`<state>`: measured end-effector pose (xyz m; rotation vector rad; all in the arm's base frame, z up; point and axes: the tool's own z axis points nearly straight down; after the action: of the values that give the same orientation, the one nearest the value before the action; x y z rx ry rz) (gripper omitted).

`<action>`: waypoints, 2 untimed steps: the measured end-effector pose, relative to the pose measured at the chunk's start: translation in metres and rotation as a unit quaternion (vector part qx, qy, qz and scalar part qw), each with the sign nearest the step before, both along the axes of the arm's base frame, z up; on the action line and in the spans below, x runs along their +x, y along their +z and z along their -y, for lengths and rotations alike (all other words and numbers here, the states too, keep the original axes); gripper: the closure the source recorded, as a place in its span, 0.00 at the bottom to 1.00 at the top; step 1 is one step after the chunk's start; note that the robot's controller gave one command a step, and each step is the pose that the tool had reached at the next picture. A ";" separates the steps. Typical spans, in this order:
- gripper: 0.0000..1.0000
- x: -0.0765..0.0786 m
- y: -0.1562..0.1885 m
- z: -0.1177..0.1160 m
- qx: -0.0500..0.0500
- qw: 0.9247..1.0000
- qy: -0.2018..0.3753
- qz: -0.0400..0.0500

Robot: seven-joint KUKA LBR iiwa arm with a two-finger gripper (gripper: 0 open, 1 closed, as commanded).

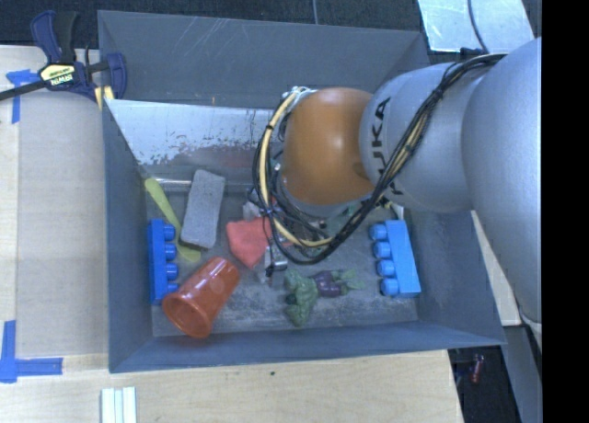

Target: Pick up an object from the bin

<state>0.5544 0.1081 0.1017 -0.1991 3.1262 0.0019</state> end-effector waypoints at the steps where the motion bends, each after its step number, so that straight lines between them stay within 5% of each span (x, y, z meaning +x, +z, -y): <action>1: 1.00 0.014 -0.030 0.004 0.000 1.000 0.019 0.001; 2: 1.00 0.014 -0.030 0.004 0.000 1.000 0.019 0.001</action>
Offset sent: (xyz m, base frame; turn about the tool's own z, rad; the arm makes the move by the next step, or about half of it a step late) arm 0.0000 0.0000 0.0000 0.0000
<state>0.5683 0.1042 0.0719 -0.2575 3.1207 0.0023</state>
